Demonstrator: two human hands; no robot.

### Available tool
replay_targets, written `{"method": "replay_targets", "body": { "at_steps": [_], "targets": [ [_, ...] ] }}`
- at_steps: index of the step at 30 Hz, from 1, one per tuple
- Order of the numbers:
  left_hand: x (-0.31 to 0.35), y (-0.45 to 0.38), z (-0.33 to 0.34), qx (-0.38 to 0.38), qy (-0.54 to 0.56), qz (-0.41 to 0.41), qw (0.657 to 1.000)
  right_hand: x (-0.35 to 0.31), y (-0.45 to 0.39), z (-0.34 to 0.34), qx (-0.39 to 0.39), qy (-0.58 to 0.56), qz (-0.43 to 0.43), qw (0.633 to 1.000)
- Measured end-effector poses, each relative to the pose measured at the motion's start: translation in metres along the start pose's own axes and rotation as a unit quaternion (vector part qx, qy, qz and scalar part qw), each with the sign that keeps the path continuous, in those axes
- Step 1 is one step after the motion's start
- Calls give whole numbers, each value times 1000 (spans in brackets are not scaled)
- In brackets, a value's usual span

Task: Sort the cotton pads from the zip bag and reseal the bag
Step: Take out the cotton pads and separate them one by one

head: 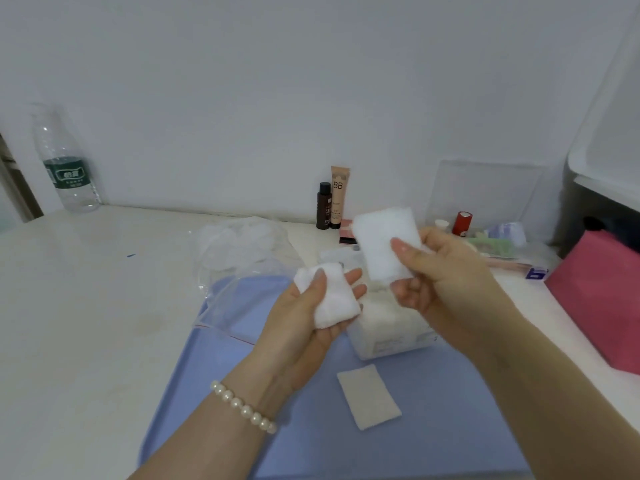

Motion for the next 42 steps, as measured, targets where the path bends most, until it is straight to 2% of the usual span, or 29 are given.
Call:
{"method": "replay_targets", "body": {
  "at_steps": [3,6,11,18,21,25,28,32,34,36,37,39,42],
  "targets": [
    [4,3,1,8,-26,20,999,23,11,27,-66,39,25,997],
    [0,6,6,-8,-42,-2,999,34,12,28,-41,116,-16,992],
    [-6,7,9,-12,21,-70,997,31,9,24,-31,179,-74,981],
    [-7,4,7,-15,78,-72,994,29,10,26,-47,201,-89,974],
    [-7,5,8,-24,33,-58,997,31,9,23,-31,241,-103,964],
    [-7,8,10,-41,-82,-27,995,29,7,18,-2,367,-130,921],
    [-4,8,9,-51,-86,-25,995,24,2,9,18,418,-126,899],
    [-7,12,14,-98,-104,-64,988,8,-6,-3,36,328,-110,938],
    [-12,14,20,-116,-155,-87,977,-3,-4,-2,-44,333,-63,940],
    [-14,16,36,-146,-220,-102,959,-9,4,1,-148,379,-8,913],
    [-14,16,47,-162,-252,-103,949,-13,8,-1,-171,404,4,899],
    [-8,12,69,-157,-310,-84,934,-25,8,-12,-152,419,2,895],
    [12,-6,89,-65,-400,-9,914,-46,-1,-43,-53,358,-31,932]
  ]
}}
Point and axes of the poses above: each hand's wrist, its own y-axis away from the middle knuckle, its own z-axis out of the palm, x = y × z, the point moved 7 cm from there along -y, towards the middle knuckle, and after that the axes turned 5 degrees about -z, right-handed, at the moved point
